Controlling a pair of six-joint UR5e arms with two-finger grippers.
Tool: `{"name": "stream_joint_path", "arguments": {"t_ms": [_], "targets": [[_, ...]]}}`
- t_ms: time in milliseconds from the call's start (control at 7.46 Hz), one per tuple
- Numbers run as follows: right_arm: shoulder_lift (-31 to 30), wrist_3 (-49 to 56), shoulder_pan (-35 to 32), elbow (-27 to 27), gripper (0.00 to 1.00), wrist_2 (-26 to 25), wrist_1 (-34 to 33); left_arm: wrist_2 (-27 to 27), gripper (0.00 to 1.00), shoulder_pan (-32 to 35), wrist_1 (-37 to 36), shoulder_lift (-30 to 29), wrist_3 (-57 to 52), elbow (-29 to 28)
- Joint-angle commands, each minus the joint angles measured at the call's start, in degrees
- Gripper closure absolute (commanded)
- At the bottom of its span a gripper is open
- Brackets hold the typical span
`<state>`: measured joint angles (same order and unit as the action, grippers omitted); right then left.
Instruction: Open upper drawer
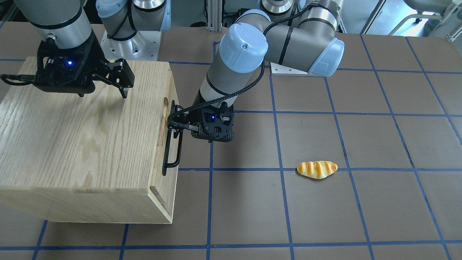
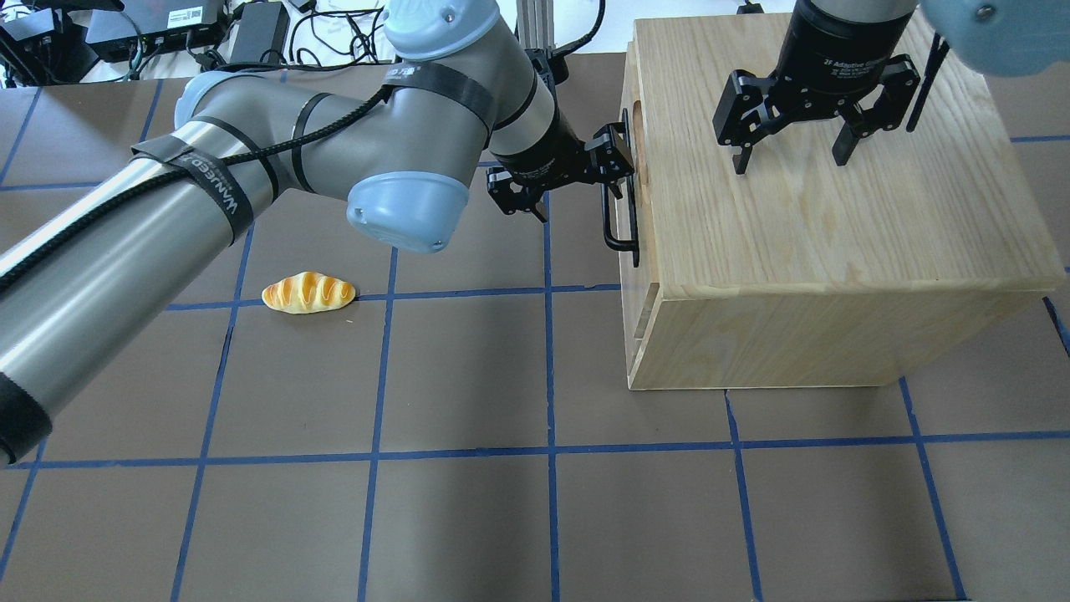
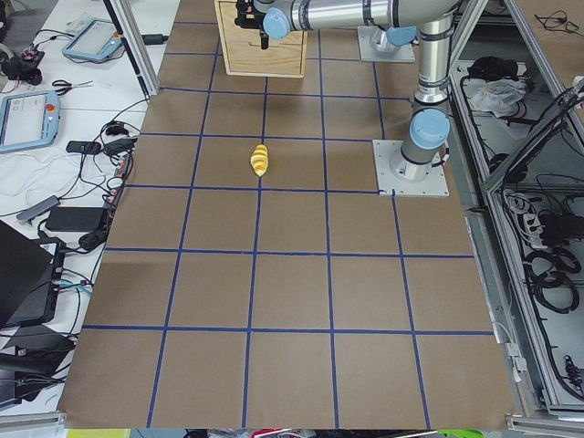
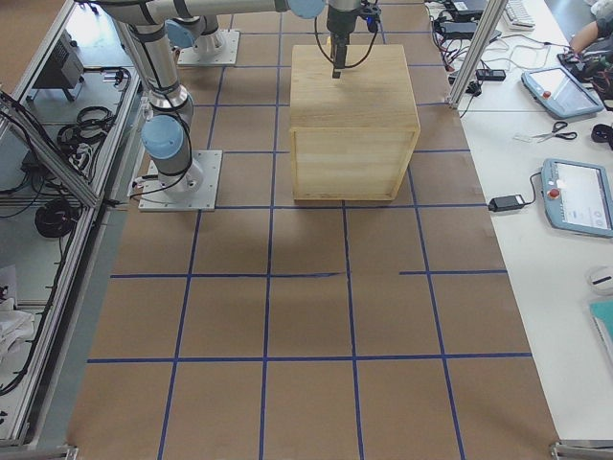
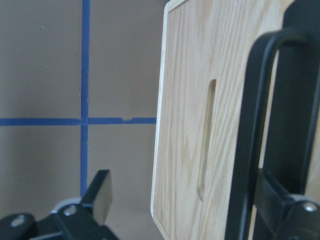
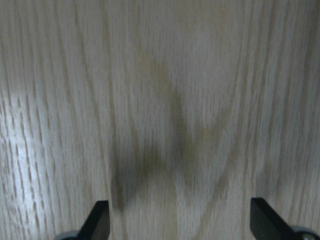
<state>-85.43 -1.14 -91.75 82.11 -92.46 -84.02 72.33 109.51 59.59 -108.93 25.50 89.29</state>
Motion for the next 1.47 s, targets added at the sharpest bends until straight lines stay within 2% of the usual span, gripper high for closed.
{"name": "stream_joint_path", "arguments": {"t_ms": [0,1072,1340], "targets": [[0.0,0.0,0.0,0.0,0.00,0.0,0.0,0.0,0.00,0.0,0.0,-0.1,-0.5,0.0],[0.0,0.0,0.0,0.1,0.00,0.0,0.0,1.8,0.00,-0.5,1.1,0.6,-9.0,0.4],[0.0,0.0,0.0,0.0,0.00,0.0,0.0,6.5,0.00,-0.6,2.2,0.9,-12.8,0.8]]}}
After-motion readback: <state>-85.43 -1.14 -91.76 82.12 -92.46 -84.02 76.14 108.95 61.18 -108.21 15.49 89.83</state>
